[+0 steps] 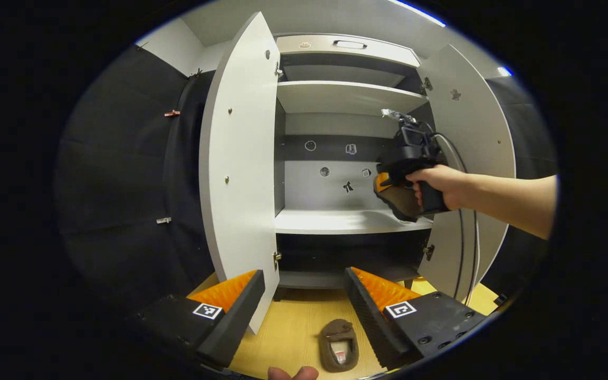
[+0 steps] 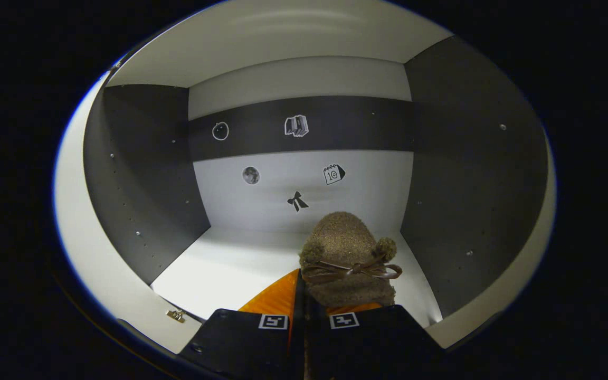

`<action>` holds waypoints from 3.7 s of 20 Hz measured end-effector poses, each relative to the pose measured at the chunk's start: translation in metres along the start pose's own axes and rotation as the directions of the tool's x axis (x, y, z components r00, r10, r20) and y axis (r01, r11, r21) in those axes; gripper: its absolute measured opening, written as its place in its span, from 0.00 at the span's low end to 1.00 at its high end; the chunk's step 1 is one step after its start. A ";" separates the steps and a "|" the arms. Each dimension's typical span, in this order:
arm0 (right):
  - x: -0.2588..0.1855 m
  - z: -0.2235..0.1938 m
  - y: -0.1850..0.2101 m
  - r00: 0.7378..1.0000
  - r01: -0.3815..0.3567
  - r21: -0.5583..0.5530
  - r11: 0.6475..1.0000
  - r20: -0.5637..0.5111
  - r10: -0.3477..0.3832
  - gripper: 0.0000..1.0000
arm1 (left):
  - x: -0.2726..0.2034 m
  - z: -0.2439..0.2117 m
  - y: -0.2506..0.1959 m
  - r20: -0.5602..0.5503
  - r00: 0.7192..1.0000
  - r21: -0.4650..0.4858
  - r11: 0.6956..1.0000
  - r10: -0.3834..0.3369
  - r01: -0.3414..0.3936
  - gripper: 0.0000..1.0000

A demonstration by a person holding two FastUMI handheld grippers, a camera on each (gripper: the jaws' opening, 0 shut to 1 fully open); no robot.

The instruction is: Grab one shoe with the right hand and put it into the shoe cabinet, grab the other shoe with the left hand and put it into the shoe cabinet; then close the right door with the right hand and the left door with the left hand.

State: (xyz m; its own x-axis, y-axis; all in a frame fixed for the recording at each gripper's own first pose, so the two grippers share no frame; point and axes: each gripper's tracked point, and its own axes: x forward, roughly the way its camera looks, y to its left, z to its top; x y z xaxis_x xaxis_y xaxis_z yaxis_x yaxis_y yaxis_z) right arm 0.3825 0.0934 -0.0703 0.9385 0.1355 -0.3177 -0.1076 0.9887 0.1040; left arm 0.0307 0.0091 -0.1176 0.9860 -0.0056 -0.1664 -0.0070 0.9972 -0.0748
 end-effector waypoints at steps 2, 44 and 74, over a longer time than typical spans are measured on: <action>0.021 -0.003 0.001 1.000 0.007 0.008 1.000 0.008 -0.007 0.14 | -0.003 -0.002 0.002 -0.003 1.000 -0.004 1.000 0.011 -0.011 0.96; -0.263 0.025 -0.003 0.922 -0.063 -0.004 0.998 0.382 0.059 0.98 | 0.035 -0.200 -0.051 -0.442 0.878 0.012 0.977 -0.186 0.213 0.80; -0.360 -0.029 -0.082 0.952 0.014 -0.042 0.999 0.305 0.000 0.97 | 0.121 -0.235 -0.078 -0.516 0.851 0.045 0.988 -0.100 0.144 0.06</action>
State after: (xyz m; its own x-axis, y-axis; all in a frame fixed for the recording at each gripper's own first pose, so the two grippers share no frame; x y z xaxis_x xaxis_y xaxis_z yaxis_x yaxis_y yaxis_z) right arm 0.0438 -0.0342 0.0080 0.9939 0.1096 -0.0152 -0.1085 0.9923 0.0602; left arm 0.1116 -0.0865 -0.3631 0.7539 -0.1436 -0.6411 0.1429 0.9883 -0.0533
